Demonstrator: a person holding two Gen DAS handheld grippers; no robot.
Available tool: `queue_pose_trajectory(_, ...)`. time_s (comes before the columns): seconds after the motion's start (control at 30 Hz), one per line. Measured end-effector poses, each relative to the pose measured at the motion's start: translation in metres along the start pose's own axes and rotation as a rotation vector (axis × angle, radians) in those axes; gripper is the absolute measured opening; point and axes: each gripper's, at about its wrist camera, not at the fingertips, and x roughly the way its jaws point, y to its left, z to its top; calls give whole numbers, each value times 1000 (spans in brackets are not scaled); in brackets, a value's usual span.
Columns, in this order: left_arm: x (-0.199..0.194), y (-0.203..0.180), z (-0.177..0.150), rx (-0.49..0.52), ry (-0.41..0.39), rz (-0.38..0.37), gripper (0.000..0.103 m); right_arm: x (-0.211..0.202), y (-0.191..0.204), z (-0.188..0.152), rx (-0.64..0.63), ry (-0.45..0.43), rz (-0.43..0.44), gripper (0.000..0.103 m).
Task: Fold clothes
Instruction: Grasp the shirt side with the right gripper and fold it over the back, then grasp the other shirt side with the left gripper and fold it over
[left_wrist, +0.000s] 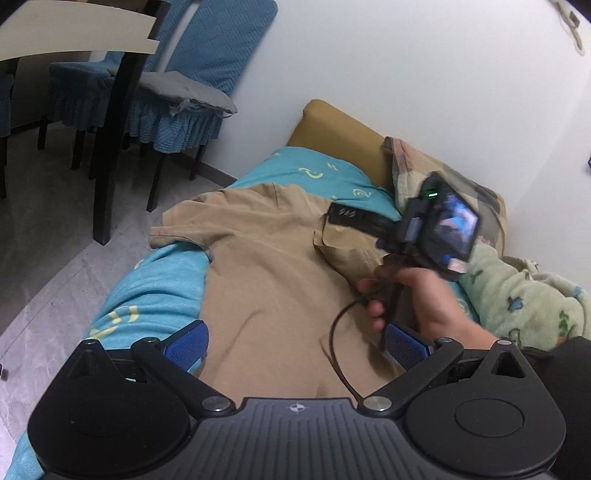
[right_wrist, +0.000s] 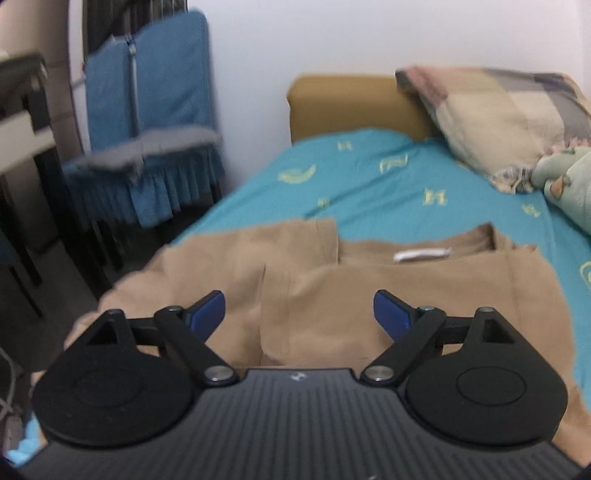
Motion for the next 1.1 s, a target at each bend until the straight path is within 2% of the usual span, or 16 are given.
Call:
queue_pose_trajectory(0.13,-7,-9,-1,36,-17,-6,103,-50,-16,6,28,-60,-36,89)
queue_pose_trajectory(0.33,-27,-34,-7,123,-55,-37,103,-171,-41,-2,92,-109,-24,89)
queue_pose_trajectory(0.47,-42,-52,-19,177,-55,-69,103,-263,-49,-26,116,-124,-12,89)
queue_pose_trajectory(0.63,-66,-80,-43,257,-37,-111,103,-356,-55,-68,192,-123,-12,89)
queue_pose_trajectory(0.77,-82,-100,-65,321,-20,-111,103,-396,-59,-107,308,-81,-18,89)
queue_pose_trajectory(0.83,-87,-106,-77,344,-5,-111,103,-407,-63,-115,345,-62,-3,89)
queue_pose_trajectory(0.93,-91,-117,-92,401,-1,-101,103,-429,-69,-103,292,-111,-45,89)
queue_pose_trajectory(1.1,-90,-143,-122,522,18,-84,102,-471,-109,-90,308,-221,-50,89)
